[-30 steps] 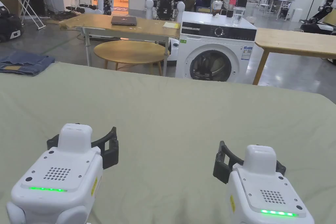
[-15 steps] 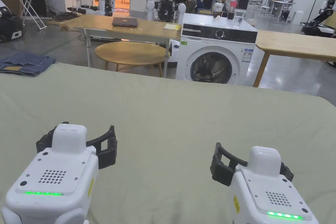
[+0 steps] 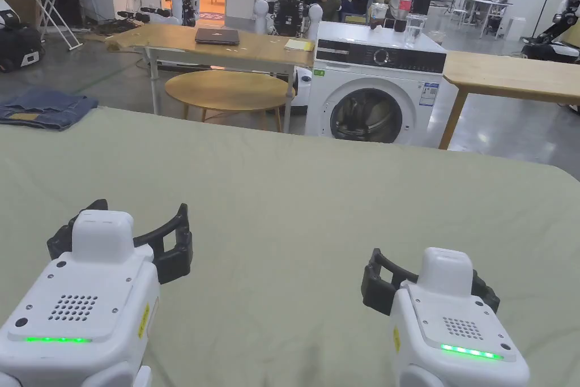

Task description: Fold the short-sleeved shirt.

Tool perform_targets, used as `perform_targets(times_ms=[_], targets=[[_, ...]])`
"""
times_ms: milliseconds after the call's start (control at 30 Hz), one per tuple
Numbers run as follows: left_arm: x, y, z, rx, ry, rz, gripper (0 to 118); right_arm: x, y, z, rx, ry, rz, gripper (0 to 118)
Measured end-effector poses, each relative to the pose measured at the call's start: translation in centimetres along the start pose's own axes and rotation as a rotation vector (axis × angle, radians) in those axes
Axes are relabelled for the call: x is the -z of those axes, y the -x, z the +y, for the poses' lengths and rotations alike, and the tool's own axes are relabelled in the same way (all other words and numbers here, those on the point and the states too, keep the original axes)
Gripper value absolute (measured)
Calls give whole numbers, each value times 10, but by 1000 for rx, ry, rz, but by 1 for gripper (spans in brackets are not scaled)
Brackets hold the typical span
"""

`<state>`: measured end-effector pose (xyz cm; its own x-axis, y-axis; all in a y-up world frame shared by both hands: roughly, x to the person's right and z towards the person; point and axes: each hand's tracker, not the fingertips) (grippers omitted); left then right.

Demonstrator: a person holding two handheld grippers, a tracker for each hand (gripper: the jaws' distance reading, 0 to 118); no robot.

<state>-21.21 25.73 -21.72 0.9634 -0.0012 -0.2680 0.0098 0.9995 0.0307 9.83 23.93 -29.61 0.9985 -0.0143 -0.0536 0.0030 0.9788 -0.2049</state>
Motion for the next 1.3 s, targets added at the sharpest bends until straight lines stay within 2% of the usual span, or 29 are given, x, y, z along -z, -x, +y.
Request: perform_targets(times_ms=[367, 967, 1300], targets=[[8, 7, -4, -52, 109, -1, 92, -3, 3, 14, 62, 13, -21, 103], [11, -1, -6, 54, 119, -20, 92, 3, 2, 7, 35, 37, -16, 103], [12, 4, -9, 34, 129, -28, 92, 2, 1, 9, 40, 37, -8, 103]])
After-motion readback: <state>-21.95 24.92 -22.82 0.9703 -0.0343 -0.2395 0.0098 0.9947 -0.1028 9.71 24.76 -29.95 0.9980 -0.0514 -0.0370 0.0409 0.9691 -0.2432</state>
